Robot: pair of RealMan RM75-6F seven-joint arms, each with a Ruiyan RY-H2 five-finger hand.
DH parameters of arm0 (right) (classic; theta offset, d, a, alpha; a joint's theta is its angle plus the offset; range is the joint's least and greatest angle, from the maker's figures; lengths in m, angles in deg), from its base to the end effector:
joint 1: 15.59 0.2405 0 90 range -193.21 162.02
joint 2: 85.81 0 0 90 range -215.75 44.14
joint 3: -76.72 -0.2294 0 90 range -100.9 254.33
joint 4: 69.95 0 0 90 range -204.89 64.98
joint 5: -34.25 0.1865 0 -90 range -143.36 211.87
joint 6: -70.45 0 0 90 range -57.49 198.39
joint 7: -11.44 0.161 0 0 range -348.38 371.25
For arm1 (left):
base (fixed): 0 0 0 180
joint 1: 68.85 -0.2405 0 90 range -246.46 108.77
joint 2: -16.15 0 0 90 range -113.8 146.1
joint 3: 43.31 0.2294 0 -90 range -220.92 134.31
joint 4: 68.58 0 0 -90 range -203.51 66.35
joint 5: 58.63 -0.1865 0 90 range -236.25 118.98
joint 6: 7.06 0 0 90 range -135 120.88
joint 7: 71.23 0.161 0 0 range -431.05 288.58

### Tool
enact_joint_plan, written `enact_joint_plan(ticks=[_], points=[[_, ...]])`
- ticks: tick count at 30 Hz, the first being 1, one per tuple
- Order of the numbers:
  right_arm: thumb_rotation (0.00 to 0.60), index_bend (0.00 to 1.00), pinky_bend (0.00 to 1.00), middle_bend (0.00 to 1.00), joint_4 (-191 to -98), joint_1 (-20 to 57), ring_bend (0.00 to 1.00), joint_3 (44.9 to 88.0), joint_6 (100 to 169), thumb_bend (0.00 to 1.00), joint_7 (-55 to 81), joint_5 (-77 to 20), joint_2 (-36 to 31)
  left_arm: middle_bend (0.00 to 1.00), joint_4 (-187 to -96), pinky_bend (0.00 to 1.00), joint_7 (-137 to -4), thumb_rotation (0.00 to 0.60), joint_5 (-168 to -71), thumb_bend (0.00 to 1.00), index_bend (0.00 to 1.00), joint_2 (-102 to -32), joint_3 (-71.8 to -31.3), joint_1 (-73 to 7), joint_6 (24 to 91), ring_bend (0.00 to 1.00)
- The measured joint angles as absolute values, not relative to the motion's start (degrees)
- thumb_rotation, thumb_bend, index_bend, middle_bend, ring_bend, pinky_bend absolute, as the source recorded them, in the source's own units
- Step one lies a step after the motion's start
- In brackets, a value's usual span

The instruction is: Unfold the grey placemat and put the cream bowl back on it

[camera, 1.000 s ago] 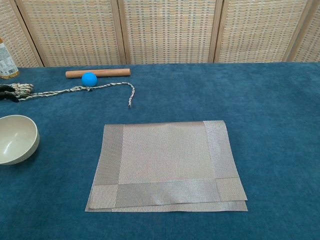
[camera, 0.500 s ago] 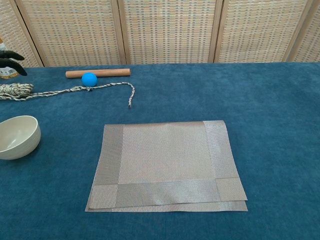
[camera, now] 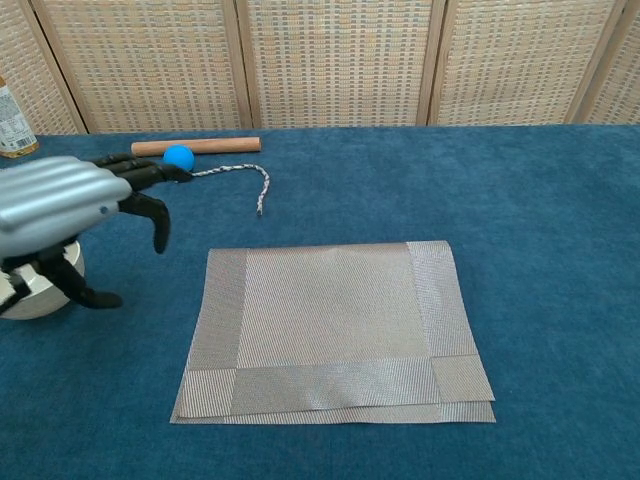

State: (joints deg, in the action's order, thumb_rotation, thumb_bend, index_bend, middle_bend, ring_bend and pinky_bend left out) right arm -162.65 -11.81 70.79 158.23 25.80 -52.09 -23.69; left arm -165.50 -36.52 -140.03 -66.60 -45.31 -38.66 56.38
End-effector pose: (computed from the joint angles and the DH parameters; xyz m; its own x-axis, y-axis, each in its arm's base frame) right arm -0.2734 -0.1981 0.1933 0.1789 0.0892 0.9798 -0.9831 -0.0241 0.1817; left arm -0.1399 0.2565 0.0162 0.6560 0.1051 0.7474 0.6748 -0.5252 -0.5184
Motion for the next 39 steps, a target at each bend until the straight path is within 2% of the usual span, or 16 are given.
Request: enact_joint_plan(ticks=[7,12,39], points=[[0.6,0.07,0.0,0.0,-162.53,-11.76,0.0,70.54,158.03,0.2,26.97,-51.7,-24.05,0.0,-162.49,0.0,-30.66,0.6,-139.2,0.17,0.34,-74.75,-43.83,-38.41,56.18,0.0],[0.6,0.07,0.0,0.0,-162.52,-11.79,0.0,70.5,157.9,0.2,27.58,-51.54,-24.29,0.0,-161.05,0.0,-29.33,0.6,-138.64,0.17,0.32,-77.2,-42.3,-38.8,55.89,0.0],[0.6,0.07,0.0,0.0,-163.06,-11.94,0.0,70.51,157.93,0.2,27.35,-51.44,-24.41,0.0,-159.27,0.0,-31.25,0.6,-138.91,0.17,0.34,-77.84,-39.81,-39.95,55.22,0.0]])
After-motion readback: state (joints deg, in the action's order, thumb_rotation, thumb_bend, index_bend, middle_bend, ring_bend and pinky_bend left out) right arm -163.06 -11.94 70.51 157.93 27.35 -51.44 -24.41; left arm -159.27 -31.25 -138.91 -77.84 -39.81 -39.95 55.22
